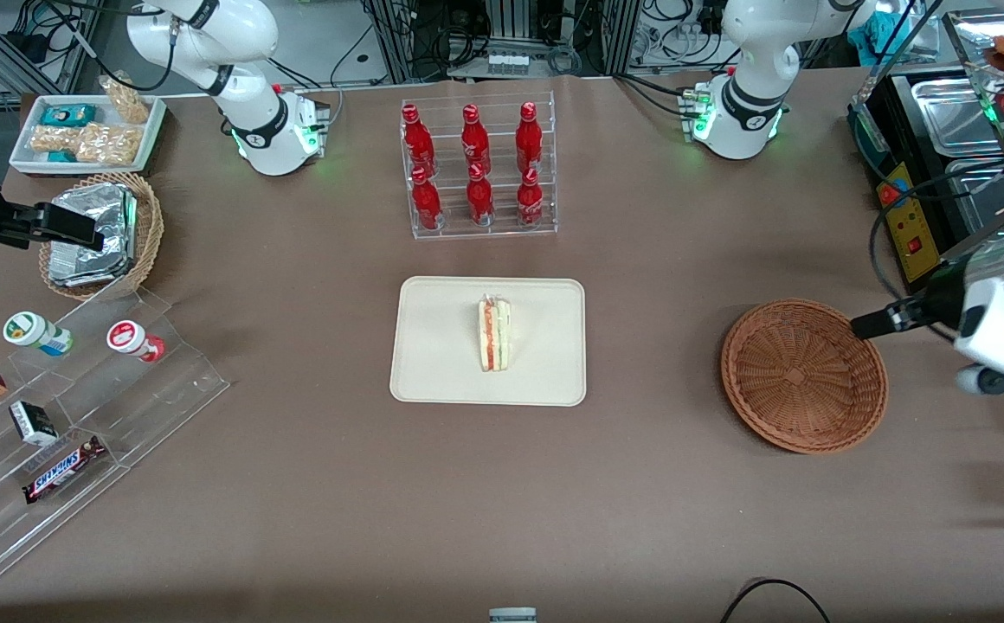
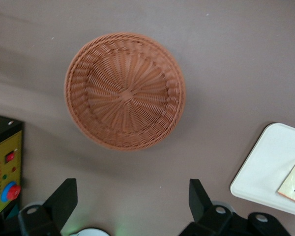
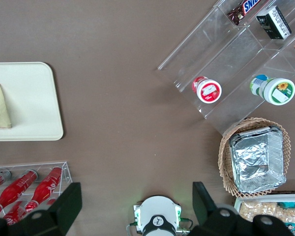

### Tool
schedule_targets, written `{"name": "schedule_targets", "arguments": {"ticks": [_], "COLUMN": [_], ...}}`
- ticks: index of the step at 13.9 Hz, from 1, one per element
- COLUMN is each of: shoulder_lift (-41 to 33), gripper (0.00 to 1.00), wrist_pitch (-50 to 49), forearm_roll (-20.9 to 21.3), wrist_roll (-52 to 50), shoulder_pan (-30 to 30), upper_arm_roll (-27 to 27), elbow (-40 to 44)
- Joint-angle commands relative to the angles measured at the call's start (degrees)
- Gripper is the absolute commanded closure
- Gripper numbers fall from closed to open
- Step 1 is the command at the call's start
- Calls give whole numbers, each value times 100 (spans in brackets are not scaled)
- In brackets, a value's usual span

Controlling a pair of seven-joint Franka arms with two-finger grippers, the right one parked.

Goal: Place sandwich from basket to tray

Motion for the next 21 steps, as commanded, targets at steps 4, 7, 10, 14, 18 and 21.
{"name": "schedule_targets", "arguments": {"ticks": [4, 7, 10, 14, 18, 21], "shoulder_lift": [-1126, -1734, -1683, -1157, -1111, -1242], "gripper": [0, 0, 0, 0, 0, 0], "wrist_pitch": [159, 600, 618, 549, 137, -41], "forearm_roll": [-99, -90, -99, -46, -117, -82], "wrist_roll": [-10, -19, -19, -54, -72, -81], "shoulder_pan": [-35, -70, -88, -97, -114, -185], "upper_arm_roll": [-79, -79, -97, -105, -219, -229], "elbow": [-1329, -2210, -2133, -1336, -1122, -1358]}}
